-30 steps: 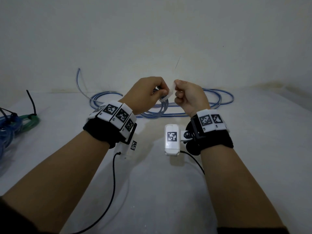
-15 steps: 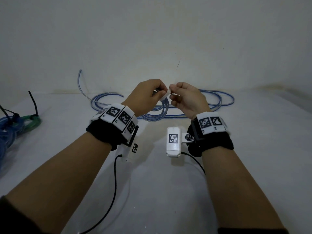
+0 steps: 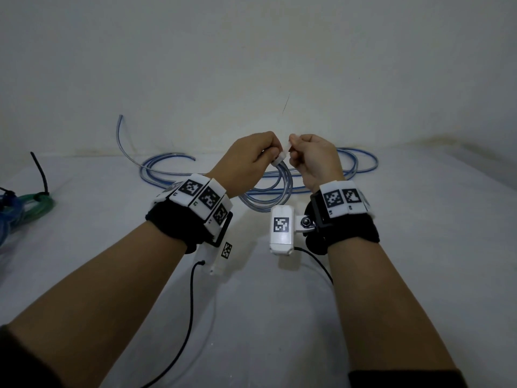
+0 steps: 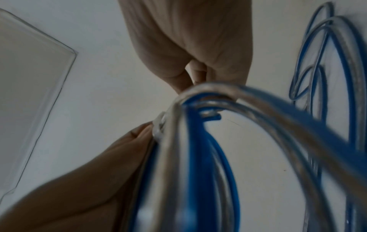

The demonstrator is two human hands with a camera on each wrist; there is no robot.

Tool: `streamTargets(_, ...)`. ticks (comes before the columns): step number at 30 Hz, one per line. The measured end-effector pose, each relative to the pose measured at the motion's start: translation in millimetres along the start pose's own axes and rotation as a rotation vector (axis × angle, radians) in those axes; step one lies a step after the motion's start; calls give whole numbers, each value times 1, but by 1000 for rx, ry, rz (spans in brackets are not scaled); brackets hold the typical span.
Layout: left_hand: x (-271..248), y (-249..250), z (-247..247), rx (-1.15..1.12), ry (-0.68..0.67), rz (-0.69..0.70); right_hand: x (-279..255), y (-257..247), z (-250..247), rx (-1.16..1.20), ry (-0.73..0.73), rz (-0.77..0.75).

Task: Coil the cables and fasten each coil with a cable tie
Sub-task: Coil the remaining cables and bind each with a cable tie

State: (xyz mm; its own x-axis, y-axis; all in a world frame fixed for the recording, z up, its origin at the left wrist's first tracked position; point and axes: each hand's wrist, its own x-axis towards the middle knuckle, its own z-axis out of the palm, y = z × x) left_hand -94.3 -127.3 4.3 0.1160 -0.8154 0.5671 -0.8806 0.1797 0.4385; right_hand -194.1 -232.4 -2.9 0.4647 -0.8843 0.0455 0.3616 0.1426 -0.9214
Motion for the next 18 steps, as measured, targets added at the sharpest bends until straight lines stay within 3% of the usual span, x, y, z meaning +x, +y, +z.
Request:
streamTargets(13,-12,-3,-15,52,-37,36,-8,-1,13,-167,-19,101)
streamTargets(18,-23,-2,-27,61,-1,-31,-21,-15,19,-155,-206,166)
